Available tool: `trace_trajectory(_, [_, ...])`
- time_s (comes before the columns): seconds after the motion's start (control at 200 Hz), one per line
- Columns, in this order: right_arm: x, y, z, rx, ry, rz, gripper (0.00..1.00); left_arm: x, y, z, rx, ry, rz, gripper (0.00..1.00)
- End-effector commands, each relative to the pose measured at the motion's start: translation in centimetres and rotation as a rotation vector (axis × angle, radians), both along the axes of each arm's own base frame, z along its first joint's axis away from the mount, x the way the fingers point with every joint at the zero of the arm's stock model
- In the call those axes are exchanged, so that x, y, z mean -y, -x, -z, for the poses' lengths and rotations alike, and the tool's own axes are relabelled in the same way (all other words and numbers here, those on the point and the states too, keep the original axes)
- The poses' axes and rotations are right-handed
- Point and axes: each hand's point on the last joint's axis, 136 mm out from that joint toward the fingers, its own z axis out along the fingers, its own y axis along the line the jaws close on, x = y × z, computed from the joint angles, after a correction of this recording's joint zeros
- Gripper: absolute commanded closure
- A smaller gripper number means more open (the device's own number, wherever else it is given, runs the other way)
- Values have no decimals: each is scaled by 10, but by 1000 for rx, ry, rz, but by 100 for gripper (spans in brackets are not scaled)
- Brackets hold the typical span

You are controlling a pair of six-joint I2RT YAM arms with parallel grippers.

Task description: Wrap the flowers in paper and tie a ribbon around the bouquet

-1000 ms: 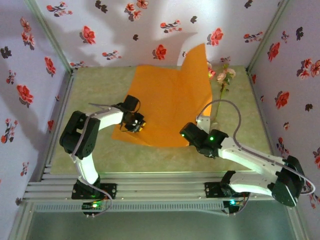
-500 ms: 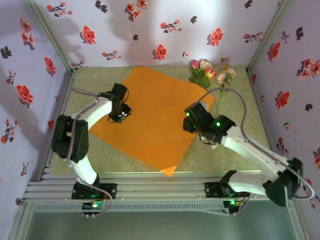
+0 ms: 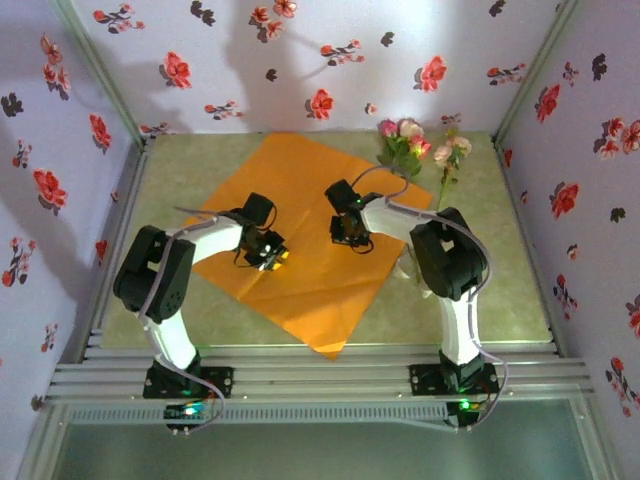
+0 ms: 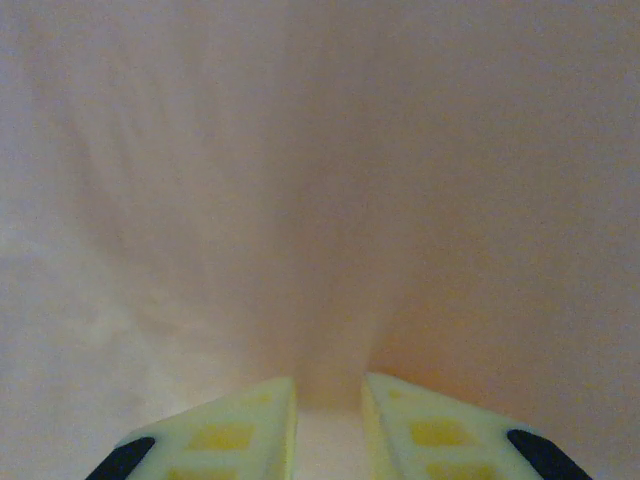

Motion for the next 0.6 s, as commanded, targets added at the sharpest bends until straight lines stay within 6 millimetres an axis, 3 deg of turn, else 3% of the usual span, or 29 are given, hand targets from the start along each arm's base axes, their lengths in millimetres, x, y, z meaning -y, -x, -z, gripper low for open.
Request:
trace_trajectory(0.0, [3,30,20,-114,-9,15,75,-38,11,14,-49,-64,-51,76])
trace_trajectory(0.195, [-21,98,28,-238,-68,-47,74,-82,22,19,-92,-111,-63,76])
trace_trajectory(0.3, [-25,116,17,-240,-80,-49,74,-90,22,10,-81,-130,-48,76])
trace_trajectory(0.38, [-16,112,2,-196,-65,-33,72,-87,21,-2,-60,-125,-42,76])
trace_trajectory(0.51, [-8,83,-38,-71,-40,-56,64,-70,12,-31,16,-94,-39,75])
trace_trajectory(0.595, [-4,62,-51,-32,-27,-67,62,-57,-4,-48,74,-69,-29,75])
